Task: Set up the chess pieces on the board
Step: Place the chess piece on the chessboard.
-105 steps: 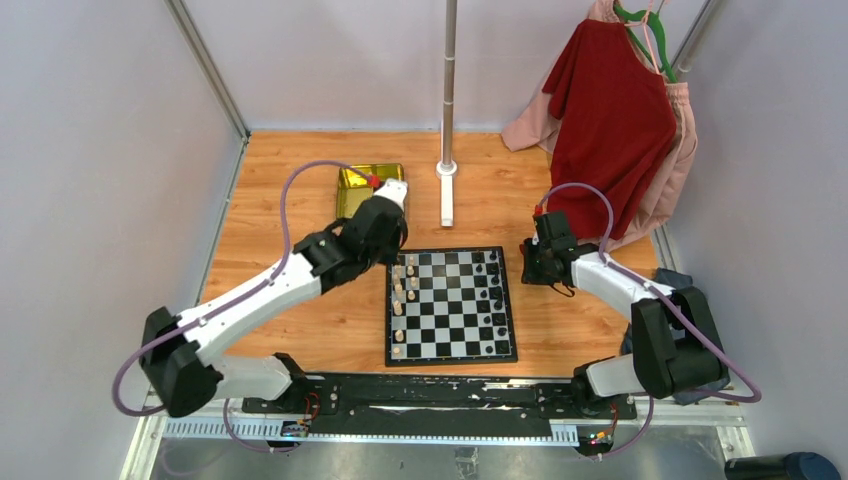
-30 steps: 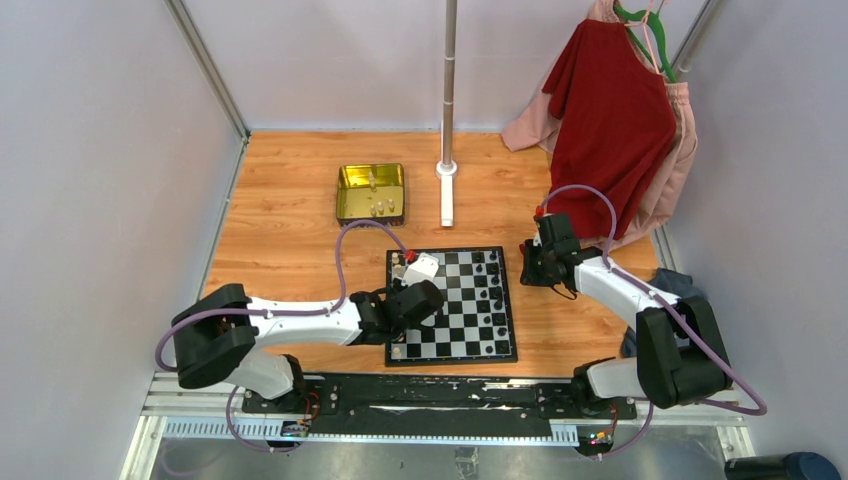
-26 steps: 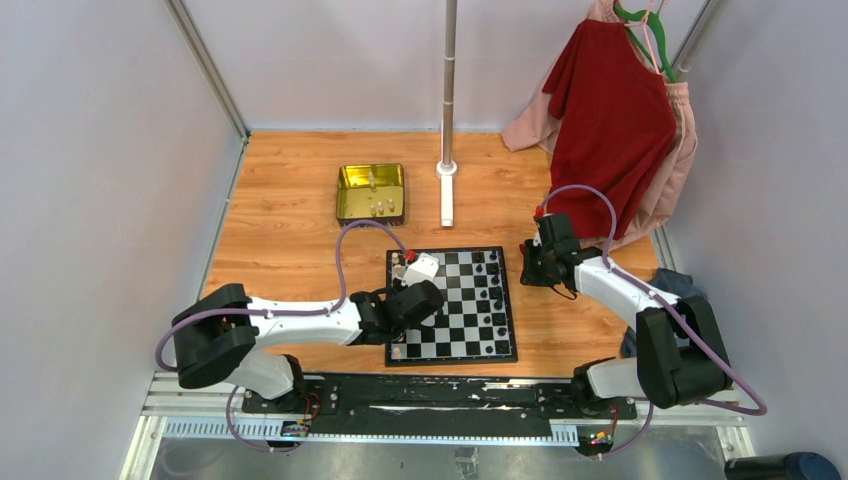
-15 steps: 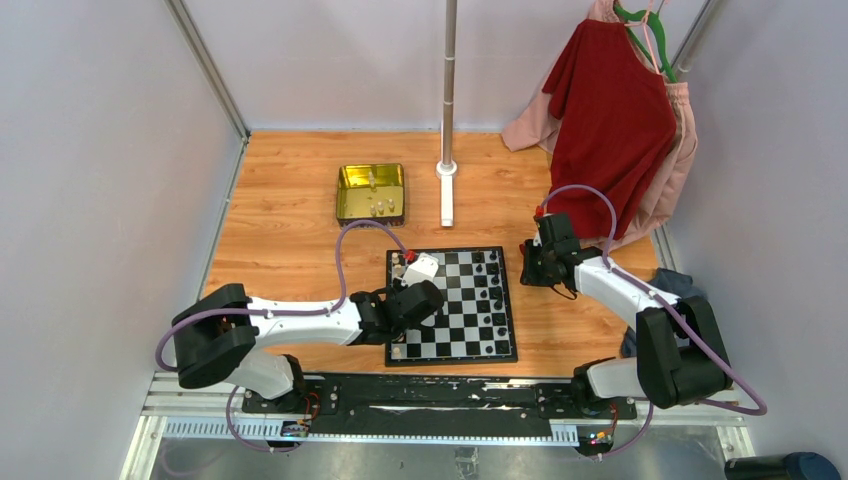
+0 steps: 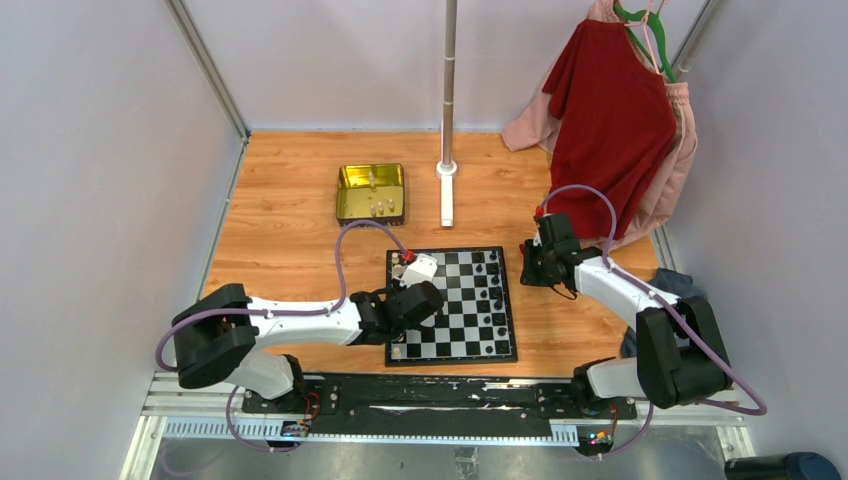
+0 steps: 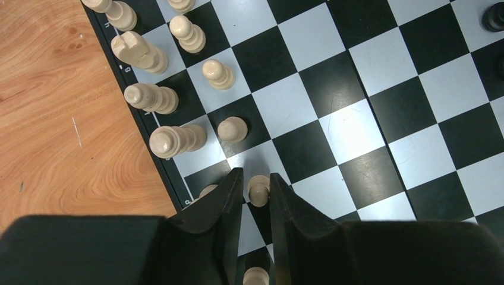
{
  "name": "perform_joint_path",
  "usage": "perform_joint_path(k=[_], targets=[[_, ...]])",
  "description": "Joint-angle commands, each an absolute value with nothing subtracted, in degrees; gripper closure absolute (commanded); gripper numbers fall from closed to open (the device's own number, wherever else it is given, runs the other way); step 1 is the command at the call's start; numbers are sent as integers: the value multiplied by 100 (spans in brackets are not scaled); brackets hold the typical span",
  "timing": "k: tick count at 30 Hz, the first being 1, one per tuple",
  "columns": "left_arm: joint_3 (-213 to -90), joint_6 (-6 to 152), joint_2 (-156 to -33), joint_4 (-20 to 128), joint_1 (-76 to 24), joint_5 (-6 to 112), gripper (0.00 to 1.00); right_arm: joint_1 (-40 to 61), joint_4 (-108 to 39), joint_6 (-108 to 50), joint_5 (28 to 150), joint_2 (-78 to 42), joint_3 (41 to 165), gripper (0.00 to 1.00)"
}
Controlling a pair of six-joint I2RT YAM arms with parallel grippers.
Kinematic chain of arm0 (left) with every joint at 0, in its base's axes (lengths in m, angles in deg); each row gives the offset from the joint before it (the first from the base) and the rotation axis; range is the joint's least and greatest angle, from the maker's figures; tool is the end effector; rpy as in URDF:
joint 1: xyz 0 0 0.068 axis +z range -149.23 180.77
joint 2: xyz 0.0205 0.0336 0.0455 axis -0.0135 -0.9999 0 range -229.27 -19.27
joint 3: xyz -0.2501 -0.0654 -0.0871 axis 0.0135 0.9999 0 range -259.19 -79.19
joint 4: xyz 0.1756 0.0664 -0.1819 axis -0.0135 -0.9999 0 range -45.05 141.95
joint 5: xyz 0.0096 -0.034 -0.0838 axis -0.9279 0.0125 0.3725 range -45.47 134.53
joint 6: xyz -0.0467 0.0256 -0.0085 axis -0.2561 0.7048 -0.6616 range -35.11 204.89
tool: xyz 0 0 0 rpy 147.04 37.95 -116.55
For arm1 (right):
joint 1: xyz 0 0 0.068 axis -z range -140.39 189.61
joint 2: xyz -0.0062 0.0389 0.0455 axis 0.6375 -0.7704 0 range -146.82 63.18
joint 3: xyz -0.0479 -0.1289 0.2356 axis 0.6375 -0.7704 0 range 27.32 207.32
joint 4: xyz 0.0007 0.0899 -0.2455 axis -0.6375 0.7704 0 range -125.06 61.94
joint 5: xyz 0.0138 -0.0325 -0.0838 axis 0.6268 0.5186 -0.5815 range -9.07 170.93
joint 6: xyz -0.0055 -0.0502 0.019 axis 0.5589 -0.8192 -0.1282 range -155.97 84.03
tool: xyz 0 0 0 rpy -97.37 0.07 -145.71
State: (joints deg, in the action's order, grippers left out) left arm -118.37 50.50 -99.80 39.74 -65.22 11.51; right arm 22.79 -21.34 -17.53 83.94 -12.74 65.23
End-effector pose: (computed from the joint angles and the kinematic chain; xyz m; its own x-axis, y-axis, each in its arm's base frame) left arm 0.1243 -0.2314 0.1735 -0.6284 0.2468 -0.7377 0.3386 0.9405 0.0263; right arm 0.2423 0.0753 0.1799 -0.8142 0.0839 -0.5745 -0.0659 0.9697 0.2351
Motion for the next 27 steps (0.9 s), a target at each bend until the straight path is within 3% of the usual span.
perform_joint_path(k=[1, 13, 27], targets=[[-11875, 4921, -9894, 3873, -6482, 954, 74, 2361, -2062, -1735, 8427, -1180, 6433, 72], [-11901, 4903, -9924, 3890, -6480, 977, 97, 2362, -2069, -1728, 8436, -1161, 6425, 72], [-12022, 4928, -10070, 3937, -6488, 929, 98, 2361, -2075, -1727, 8436, -1177, 6423, 72]])
